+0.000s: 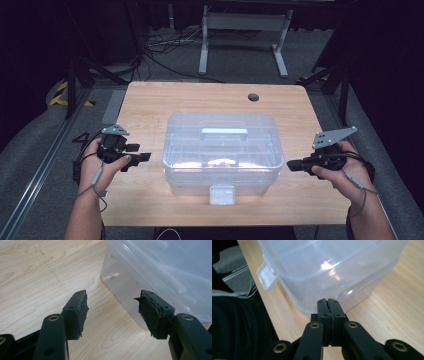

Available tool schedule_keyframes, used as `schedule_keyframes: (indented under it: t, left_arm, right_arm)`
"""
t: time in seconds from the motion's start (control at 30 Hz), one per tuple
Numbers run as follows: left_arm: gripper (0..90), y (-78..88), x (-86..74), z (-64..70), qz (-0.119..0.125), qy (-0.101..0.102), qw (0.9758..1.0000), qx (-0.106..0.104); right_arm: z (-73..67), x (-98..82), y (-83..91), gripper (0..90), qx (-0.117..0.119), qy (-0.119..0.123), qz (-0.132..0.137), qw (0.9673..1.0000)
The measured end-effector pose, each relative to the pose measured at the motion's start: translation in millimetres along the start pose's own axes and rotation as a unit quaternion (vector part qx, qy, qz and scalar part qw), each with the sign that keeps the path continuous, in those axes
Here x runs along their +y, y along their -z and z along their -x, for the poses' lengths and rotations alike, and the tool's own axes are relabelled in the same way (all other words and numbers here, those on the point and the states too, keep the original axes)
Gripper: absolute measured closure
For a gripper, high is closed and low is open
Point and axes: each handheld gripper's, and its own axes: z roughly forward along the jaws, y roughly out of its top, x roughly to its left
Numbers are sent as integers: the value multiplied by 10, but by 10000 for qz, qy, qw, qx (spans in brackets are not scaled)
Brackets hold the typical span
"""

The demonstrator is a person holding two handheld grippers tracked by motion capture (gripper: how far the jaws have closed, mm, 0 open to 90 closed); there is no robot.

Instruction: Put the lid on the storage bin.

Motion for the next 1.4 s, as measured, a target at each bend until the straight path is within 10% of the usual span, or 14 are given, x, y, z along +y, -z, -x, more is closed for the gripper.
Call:
schedule_keyframes:
  t: [0.57,0.8,1.17,1.4]
  left_arm:
    - [352,208,-349,7,300,256,9986,362]
    - [350,171,-330,-28,356,214,9982,421]
    - [347,80,-288,-74,294,167,9987,391]
    - [343,18,-273,-107,163,125,9984,526]
  right_arm:
    - [351,167,40,881,-520,-258,990,9934]
    - [579,24,5,860,-926,-680,1307,9847]
    - [1034,-368,-134,803,-1332,-1324,1316,9734]
    - [1108,-467,-193,757,-1684,-1207,1185,9711]
